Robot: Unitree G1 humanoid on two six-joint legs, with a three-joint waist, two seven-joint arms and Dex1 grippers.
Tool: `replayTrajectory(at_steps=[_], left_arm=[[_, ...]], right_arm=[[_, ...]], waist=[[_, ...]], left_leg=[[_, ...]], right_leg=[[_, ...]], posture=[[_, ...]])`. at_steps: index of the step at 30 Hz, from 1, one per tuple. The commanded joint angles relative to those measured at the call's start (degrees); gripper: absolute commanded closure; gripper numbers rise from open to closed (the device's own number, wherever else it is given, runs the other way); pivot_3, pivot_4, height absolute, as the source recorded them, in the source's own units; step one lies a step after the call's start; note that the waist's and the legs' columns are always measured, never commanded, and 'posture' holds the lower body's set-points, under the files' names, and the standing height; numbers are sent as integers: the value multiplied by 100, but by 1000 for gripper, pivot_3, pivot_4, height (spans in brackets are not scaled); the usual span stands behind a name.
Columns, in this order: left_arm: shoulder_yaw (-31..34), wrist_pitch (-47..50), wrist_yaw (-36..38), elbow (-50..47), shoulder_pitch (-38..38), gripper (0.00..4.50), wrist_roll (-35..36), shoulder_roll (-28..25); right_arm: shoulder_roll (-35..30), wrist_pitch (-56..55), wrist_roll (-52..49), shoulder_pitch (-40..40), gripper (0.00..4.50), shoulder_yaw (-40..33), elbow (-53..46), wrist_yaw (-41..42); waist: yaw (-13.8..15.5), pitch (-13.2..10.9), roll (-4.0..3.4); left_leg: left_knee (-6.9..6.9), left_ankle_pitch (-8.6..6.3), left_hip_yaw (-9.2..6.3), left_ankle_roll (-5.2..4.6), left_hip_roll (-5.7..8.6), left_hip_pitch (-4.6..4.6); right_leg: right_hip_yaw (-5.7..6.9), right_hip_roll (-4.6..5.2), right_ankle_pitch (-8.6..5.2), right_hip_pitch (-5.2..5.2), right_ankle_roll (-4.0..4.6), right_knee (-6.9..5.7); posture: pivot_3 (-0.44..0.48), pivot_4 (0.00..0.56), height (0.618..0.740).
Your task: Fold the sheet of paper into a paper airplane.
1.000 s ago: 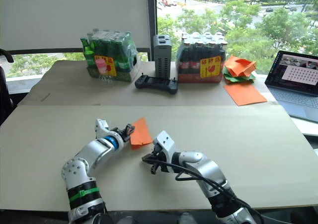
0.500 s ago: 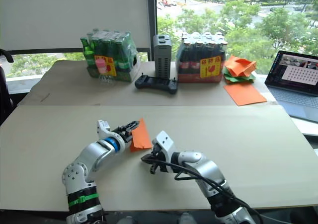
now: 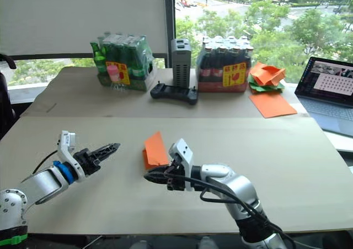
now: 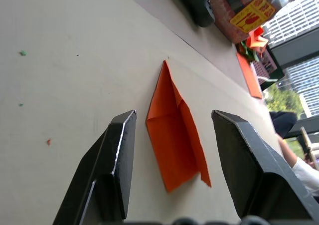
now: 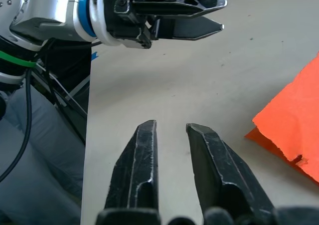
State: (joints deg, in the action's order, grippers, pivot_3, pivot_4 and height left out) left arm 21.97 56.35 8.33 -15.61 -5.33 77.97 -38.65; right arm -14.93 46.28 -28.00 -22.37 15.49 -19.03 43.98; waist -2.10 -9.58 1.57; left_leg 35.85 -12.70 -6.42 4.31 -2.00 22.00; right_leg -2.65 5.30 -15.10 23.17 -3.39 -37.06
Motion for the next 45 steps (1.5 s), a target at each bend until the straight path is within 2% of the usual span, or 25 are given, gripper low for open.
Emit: replayTrajectory(at_steps=[1,6,17,26,45], left_arm=[[-202,-349,1320,-199,144,1934,-667,-267],[-348,-682,2093,1,179,1934,-1466,-443],[-308,-625,2301,265,-55,1934,-1911,-273],[-259,-563,2292,213,-107,1934,-1981,-143],[-177,-473,2155,135,-101,1934,-1955,13]], right_arm=[[139,-339,134,-154,1907,-66,-144,-289],[333,-1370,1106,-233,1907,239,324,-895],[139,-2932,2264,-257,1907,1025,888,-627],[107,-3520,3110,-428,1907,1214,1482,-835],[170,-3881,3669,-437,1907,1166,1890,-908]], waist=[[-4,-1,-1],[-29,-1,-2],[-47,-1,-2],[-46,-1,-2],[-48,-1,-1]], left_leg=[[-1,0,0,0,0,0],[-3,0,0,0,-5,2],[-3,-1,0,-2,-6,4],[-2,-1,0,-2,-6,3],[-2,-1,0,-2,-6,3]], right_leg=[[0,0,0,1,0,-1],[2,-2,0,4,3,-1],[1,-2,0,7,2,0],[1,-2,0,7,2,-2],[1,-1,0,6,3,-3]], posture=[[0,150,740],[0,150,740],[0,150,740],[0,150,740],[0,150,740]])
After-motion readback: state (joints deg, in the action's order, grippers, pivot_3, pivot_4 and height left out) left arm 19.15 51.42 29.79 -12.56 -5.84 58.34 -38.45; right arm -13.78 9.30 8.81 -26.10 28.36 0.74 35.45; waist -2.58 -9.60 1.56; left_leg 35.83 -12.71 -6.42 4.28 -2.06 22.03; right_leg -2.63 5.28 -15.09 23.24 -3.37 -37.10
